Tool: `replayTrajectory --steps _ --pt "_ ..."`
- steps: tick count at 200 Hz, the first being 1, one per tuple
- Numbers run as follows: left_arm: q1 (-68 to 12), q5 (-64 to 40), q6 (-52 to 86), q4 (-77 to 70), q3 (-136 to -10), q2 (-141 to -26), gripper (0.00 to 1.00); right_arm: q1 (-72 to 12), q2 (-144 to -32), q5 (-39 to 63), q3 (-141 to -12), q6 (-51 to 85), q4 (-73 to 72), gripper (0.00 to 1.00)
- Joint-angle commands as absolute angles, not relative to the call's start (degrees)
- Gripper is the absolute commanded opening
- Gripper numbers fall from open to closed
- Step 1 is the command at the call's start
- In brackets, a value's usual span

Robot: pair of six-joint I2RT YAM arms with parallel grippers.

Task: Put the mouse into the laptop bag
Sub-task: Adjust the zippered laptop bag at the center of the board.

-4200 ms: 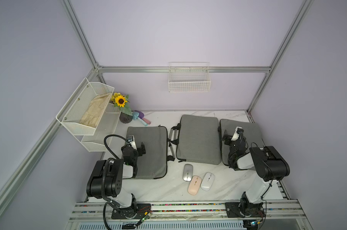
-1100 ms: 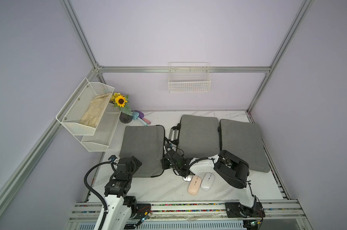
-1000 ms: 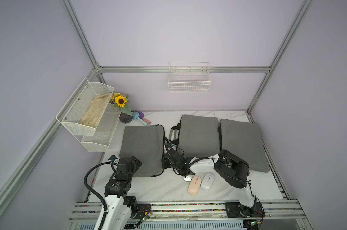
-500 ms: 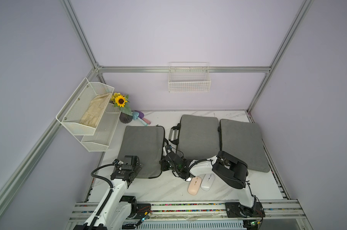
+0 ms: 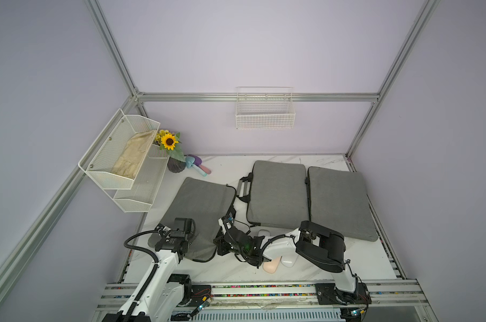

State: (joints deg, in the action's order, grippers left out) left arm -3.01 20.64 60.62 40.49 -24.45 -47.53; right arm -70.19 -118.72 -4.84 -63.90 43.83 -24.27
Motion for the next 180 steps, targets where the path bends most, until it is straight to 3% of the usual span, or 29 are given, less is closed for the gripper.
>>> replayTrajectory --steps 1,29,40,62,74,84,98,138,180 --pt "-2.9 22.9 59.5 37.5 -26.3 -44.8 1.0 -73.9 -117.5 -1.8 -66.2 42.9 -26.1 0.0" --pt "-2.8 22.0 57.9 34.6 -25.3 -43.8 1.0 -74.4 -117.3 -2.4 -67.0 42.1 -25.6 0.0" --pt "-2.6 22.2 57.6 34.9 -25.7 -44.1 0.99 -74.5 -116.3 -2.6 -66.7 41.5 -25.5 0.18" --pt "-2.5 23.8 58.1 36.7 -26.1 -44.4 0.73 -74.4 -111.7 -5.8 -64.5 40.1 -24.4 0.48" --pt "-2.1 24.0 58.6 37.8 -26.1 -44.2 0.68 -74.1 -108.6 -8.4 -63.4 40.0 -22.8 0.59" --pt "-1.9 23.5 59.2 39.5 -26.6 -44.1 0.75 -73.5 -105.6 -10.9 -62.5 39.2 -21.5 0.66" --pt "-1.7 23.3 60.0 43.1 -28.2 -43.7 1.0 -71.5 -102.0 -13.4 -61.1 39.3 -19.6 0.73" --pt "-1.7 26.0 59.7 52.3 -33.0 -39.3 1.0 -60.5 -97.5 -10.1 -58.3 41.3 -18.9 0.81" --pt "-1.5 20.8 58.1 51.3 -33.7 -34.7 1.0 -50.8 -105.6 -4.6 -63.6 41.2 -19.0 0.83"
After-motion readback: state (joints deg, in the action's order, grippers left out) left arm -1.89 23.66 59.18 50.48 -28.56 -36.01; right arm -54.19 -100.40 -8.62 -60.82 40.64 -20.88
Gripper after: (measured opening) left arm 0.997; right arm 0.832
